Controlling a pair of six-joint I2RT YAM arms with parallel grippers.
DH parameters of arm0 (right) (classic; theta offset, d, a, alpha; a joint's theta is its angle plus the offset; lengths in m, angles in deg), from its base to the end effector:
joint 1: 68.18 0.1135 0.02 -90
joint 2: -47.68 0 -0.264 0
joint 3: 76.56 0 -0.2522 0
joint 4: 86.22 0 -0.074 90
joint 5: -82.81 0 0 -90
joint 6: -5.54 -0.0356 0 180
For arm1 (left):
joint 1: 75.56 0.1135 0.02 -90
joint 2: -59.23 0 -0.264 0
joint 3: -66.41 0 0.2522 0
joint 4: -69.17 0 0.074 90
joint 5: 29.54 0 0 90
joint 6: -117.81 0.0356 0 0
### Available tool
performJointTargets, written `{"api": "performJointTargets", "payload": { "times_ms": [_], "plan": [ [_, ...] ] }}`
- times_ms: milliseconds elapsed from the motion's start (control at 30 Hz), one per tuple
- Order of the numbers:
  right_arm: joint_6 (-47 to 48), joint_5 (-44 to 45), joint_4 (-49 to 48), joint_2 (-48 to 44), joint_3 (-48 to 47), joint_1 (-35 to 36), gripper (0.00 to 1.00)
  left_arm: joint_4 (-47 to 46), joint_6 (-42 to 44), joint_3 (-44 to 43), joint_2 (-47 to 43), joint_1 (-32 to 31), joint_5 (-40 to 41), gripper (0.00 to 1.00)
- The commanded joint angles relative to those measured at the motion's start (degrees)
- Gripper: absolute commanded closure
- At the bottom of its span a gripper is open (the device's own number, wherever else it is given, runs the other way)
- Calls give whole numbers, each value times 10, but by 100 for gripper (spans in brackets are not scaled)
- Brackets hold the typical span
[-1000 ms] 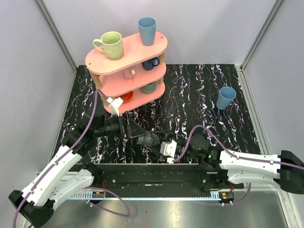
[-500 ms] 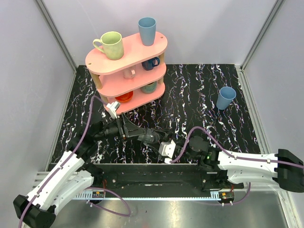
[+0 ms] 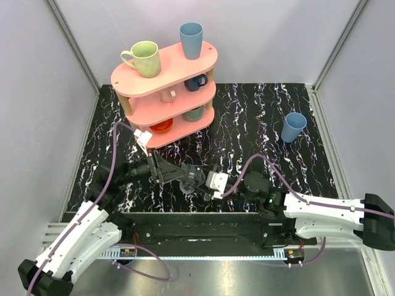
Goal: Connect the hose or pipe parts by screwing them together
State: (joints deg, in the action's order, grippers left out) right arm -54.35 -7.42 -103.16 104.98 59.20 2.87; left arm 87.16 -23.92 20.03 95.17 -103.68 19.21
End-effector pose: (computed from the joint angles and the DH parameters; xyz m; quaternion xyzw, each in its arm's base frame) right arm 0.0753 0.2199 0.2861 -0.5284 0.4324 0.2568 0.6840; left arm 0.1249 -0.0934 0.3009 0.0832 0.7365 -0.5990 0.3030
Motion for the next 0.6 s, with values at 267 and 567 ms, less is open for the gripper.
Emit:
{"api": "performJointTargets", "payload": {
  "times_ms": [267,567],
  "plan": [
    [-362,-269,-10,14,-83,-154,100,-247,304,92,-30,-3,-126,100],
    [-354,-302,-16,40,-62,-164,100,-163,346,27,29,-3,-68,57]
  ]
}}
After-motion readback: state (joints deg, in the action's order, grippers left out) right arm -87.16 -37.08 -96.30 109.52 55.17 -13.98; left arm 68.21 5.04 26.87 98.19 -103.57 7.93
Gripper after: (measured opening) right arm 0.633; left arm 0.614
